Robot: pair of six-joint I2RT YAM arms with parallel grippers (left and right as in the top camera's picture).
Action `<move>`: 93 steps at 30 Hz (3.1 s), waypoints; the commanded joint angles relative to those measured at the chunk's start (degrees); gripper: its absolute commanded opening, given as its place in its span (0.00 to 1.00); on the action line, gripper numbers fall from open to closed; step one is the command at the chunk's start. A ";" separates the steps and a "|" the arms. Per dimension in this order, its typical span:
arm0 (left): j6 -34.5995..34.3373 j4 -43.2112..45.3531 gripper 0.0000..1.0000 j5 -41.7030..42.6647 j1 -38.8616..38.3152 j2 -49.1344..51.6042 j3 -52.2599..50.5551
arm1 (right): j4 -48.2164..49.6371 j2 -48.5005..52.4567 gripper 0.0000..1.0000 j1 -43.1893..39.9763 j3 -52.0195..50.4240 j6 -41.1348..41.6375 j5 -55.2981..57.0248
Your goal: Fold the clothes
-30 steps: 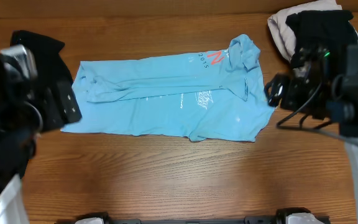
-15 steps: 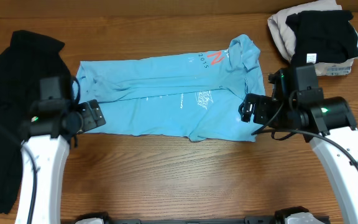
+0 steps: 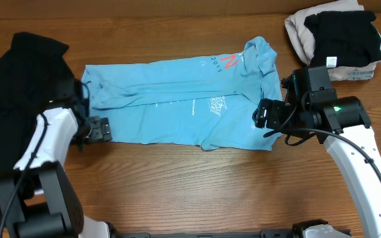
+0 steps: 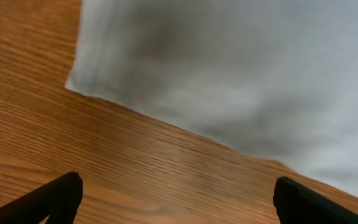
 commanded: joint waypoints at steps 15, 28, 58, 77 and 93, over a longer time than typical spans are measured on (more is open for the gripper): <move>0.85 9.20 0.87 7.15 7.28 2.84 -0.35 | 0.66 0.02 0.85 0.28 -0.35 -0.31 0.13; -13.73 14.03 0.71 6.73 7.32 2.89 -3.96 | 0.39 0.02 0.84 0.28 -0.35 -0.31 0.13; -13.84 18.56 0.04 7.19 7.32 2.91 -9.81 | -1.88 0.02 0.83 0.28 -0.35 -0.28 0.11; -5.88 -16.94 0.04 8.66 7.26 2.78 24.98 | 3.06 8.17 0.77 1.81 -8.96 1.49 0.11; -5.86 -16.06 0.04 8.63 7.28 2.78 24.96 | 21.88 17.66 0.66 2.99 -21.51 9.66 5.60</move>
